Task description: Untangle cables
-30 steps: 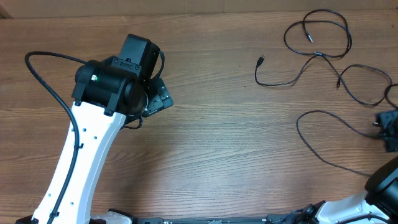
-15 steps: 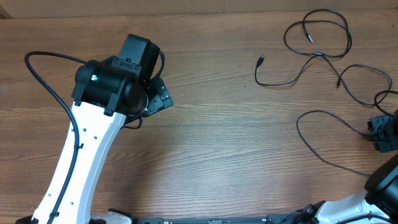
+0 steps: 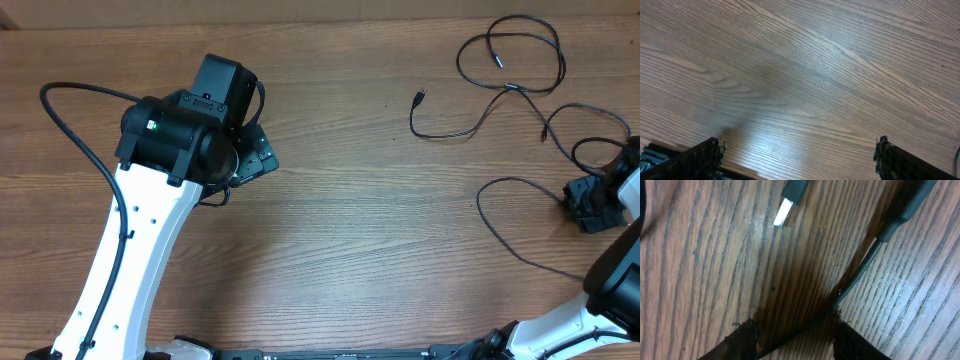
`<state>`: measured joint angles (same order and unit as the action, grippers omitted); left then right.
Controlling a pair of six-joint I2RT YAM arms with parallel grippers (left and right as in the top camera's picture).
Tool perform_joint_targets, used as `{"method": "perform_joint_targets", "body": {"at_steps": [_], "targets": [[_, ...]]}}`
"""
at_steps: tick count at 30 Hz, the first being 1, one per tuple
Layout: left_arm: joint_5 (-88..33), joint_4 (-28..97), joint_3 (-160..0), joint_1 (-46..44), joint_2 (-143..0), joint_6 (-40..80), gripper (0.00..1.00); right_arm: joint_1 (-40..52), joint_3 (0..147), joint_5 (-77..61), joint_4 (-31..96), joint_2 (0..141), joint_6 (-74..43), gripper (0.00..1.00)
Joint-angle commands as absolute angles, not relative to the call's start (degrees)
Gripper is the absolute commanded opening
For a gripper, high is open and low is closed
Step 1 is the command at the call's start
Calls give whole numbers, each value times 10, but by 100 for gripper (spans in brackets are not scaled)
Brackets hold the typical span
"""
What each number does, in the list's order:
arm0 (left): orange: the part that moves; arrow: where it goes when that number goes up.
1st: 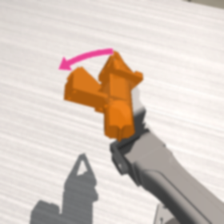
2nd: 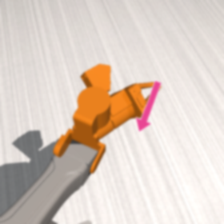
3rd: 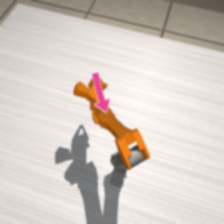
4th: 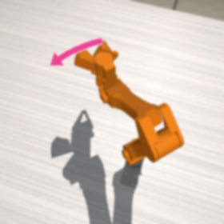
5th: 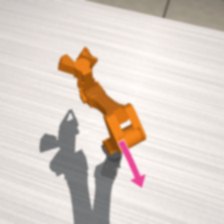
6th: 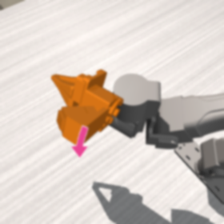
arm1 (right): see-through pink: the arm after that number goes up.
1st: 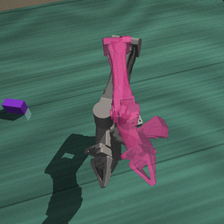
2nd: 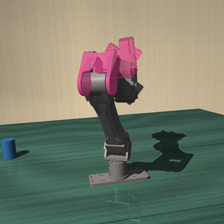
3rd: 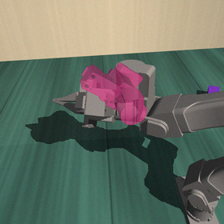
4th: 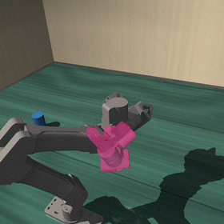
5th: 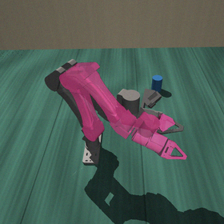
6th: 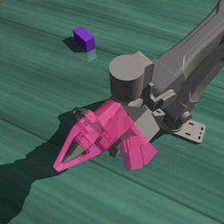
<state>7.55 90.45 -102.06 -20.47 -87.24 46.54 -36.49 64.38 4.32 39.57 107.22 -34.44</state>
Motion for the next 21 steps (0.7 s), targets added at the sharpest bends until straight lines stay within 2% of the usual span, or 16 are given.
{"method": "perform_joint_targets", "body": {"at_steps": [1,2,3,4,6,9,14,21], "targets": [[85,903,-1032,-203,-870,458,100,-367,639,42,390,1082,-349,42],[85,903,-1032,-203,-870,458,99,-367,639,42,389,1084,-349,37],[85,903,-1032,-203,-870,458,100,-367,639,41,389,1086,-349,24],[85,903,-1032,-203,-870,458,99,-367,639,41,388,1088,-349,17],[85,900,-1032,-203,-870,458,99,-367,639,41,389,1094,-349,8],[85,898,-1032,-203,-870,458,99,-367,639,23,387,1100,-348,4],[85,896,-1032,-203,-870,458,100,-367,639,-66,378,1100,-316,4],[85,896,-1032,-203,-870,458,100,-367,646,-111,394,1100,-317,4]]}}
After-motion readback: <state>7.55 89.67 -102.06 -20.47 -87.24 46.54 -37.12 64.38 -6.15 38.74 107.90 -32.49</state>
